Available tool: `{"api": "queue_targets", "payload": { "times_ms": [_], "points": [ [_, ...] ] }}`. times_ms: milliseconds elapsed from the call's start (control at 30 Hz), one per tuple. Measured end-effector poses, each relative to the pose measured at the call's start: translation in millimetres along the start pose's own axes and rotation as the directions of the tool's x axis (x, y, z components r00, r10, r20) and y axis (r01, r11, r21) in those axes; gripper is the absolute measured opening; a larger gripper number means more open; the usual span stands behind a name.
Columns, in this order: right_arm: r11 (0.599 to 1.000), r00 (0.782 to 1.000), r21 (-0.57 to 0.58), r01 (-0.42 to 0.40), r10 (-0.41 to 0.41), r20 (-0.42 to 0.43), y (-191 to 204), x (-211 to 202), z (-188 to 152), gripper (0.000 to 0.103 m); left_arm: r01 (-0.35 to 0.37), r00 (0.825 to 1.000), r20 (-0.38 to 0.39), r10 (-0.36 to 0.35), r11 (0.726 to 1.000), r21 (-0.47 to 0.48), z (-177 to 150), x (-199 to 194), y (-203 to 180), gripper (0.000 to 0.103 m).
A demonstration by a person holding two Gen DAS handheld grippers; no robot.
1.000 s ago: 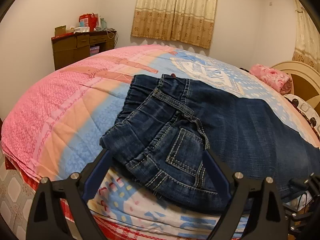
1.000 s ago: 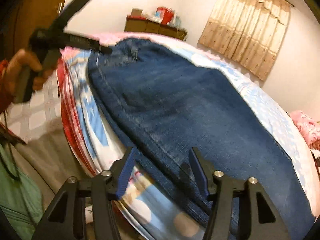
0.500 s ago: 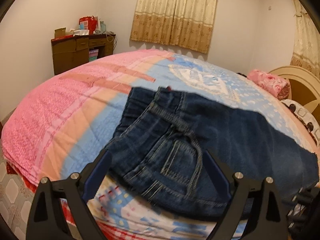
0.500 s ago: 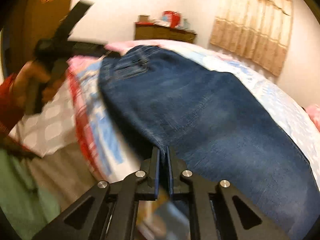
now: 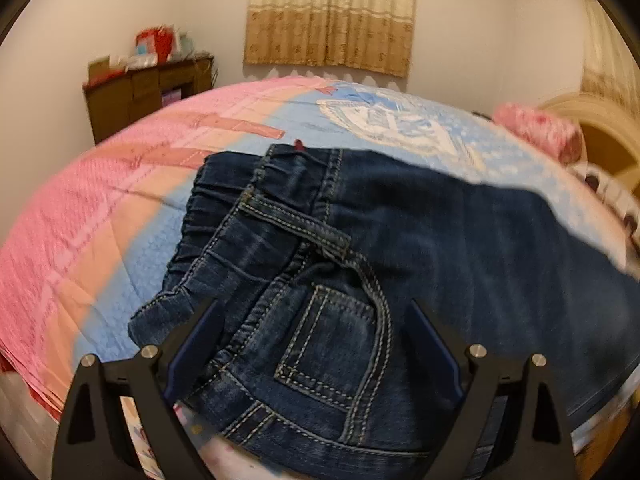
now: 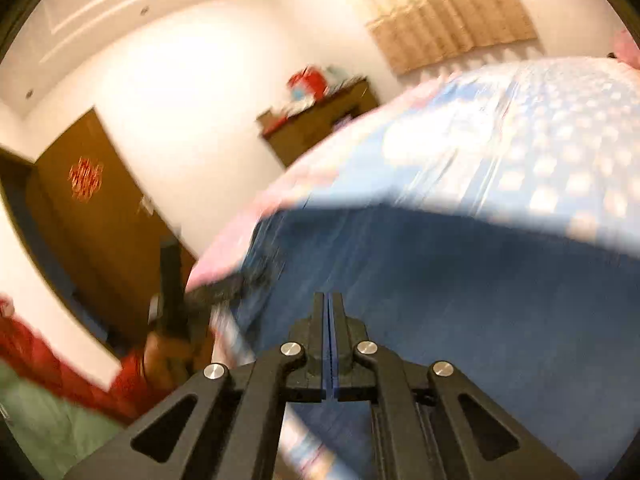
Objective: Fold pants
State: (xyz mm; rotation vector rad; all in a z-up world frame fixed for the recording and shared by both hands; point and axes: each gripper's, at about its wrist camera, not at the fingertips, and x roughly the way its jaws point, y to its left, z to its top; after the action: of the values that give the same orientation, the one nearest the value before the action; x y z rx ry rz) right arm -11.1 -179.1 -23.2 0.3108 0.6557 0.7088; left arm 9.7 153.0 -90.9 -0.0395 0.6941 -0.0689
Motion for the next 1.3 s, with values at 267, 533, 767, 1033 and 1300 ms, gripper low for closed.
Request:
{"api": "queue_targets", "payload": {
  "times_ms": [267,533,767,1033,1300],
  "points": [
    [0.993,0.988,0.077,0.088,-0.078,-0.130,-69.6,81.3,74.2,0.001,-0.007,1.000,0.022,0.006,0.999,0.053,-1.7,-8.3,-4.3,0.094],
    [0.989,0.963,0.146,-0.004,0.043,-0.267,-65.3,101.0,13.3,0.002,0.037,0.999,-0.013,-0.037,0.999,0.025,2.6,3.4,-4.8,0.097],
    [0.915,0.950,0.395,-0.078,0.188,-0.250,-93.1,106.3,27.3,0.002,0.015,1.000,-0.012,-0.014,0.999,0.049,1.0,7.3,-10.2,0.099],
    [0.907,0.977,0.419,-0.038,0.122,-0.175,-123.2,87.5,60.3,0.002,0.016,1.000,-0.015,-0.015,0.999,0.046,2.0,7.9,-8.7,0.100],
    [0.875,0.960,0.482,-0.052,0.177,-0.218,-107.7,80.9,4.7,0.002,0.013,1.000,-0.022,-0.013,0.999,0.043,4.0,10.0,-7.1,0.102]
  ]
}}
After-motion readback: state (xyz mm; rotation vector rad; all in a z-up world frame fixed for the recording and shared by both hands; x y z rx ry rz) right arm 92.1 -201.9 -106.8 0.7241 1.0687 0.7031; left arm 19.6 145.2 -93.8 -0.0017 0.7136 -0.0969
